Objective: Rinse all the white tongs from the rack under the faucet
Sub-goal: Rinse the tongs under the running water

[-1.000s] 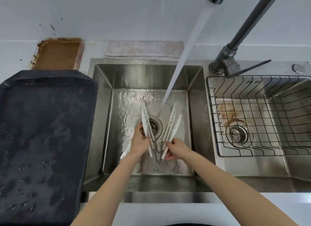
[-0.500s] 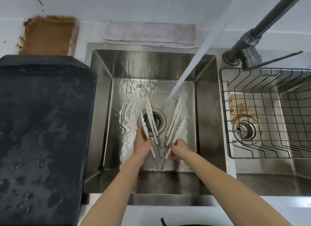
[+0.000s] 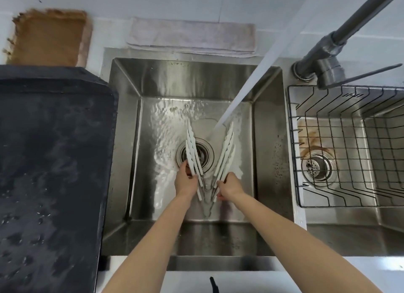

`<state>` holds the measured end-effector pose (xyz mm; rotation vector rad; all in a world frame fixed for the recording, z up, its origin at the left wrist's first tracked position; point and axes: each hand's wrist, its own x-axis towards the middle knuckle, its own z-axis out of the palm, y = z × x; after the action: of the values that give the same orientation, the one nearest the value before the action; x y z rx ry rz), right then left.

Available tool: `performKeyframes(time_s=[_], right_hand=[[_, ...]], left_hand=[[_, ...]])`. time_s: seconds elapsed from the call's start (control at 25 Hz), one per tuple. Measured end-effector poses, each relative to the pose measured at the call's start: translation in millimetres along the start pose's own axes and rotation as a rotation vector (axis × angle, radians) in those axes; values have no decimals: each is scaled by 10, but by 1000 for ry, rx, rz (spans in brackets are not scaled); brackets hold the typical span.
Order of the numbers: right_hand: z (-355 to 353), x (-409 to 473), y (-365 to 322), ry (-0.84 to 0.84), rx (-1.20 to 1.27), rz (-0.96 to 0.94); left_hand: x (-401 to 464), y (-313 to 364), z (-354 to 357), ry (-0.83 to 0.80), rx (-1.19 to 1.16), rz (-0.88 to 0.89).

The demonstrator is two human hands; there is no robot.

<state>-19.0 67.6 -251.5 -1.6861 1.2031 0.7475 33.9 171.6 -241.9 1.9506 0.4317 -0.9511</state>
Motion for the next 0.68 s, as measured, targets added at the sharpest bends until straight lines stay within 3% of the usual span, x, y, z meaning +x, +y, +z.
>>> performKeyframes(time_s=[0.2,0.36,0.68], right_hand=[[-26,14,12,36,-11,-24],[-62,32,17,40,-2,-38],[-144,33,4,58,-36,-64]], left_hand=[[53,-1,10,18,19,-38],[93,-51,5,44,-111,-150],[85,-4,-105,-19,-76,-134]])
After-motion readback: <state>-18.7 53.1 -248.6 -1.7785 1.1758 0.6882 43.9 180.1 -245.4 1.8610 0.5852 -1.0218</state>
